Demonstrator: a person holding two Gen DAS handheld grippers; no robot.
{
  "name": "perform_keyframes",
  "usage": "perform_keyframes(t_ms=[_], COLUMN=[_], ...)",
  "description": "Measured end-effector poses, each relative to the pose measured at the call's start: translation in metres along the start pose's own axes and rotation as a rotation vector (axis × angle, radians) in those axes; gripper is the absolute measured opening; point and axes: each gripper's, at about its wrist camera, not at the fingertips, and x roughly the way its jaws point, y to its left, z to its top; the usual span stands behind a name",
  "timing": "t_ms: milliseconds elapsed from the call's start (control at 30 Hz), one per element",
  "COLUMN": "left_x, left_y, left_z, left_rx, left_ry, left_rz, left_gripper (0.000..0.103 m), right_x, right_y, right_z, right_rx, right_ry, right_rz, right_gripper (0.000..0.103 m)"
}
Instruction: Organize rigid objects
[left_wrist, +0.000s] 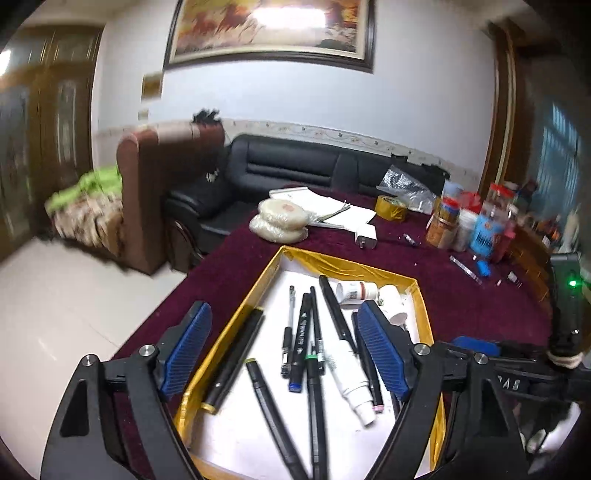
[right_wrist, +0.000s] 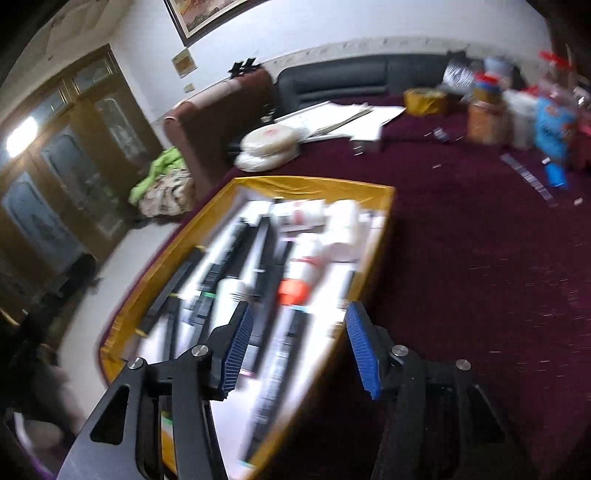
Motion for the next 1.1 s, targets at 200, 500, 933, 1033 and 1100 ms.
perform_keyframes(t_ms=[200, 500, 933, 1033, 1100], left_x=[-0.004, -0.004, 0.008, 0.011, 0.012], left_y=[-0.064, -0.127, -0.154, -0.153, -0.152], left_z=[-0.007, -0.015, -0.026, -0.028, -0.029], left_rx=[0.117, 0.255, 0.322, 0.321, 0.318], left_ry=[0.004, 0.036, 0.096, 0.106, 0.111], left_rz=[0.008, 0.023, 0.042, 0.042, 0.042], left_gripper=[0.084, 0.084, 0.084, 0.084, 0.084], right_x=[-0.01, -0.038, -0.042, -0.041, -0.04], right_y=[-0.01, -0.049, -0.071, -0.071, -0.071], right_z=[-0.006, -0.017, -0.026, -0.026, -0.027], right_rx=[-0.041, -0.001, 0.044, 0.046, 0.046], right_ry=[-0.027, -0.087, -0.078, -0.072, -0.069], right_rz=[-0.046, -0.081, -0.086, -0.085, -0.087], right_gripper=[0.054, 0.058, 0.058, 0.059, 0.059])
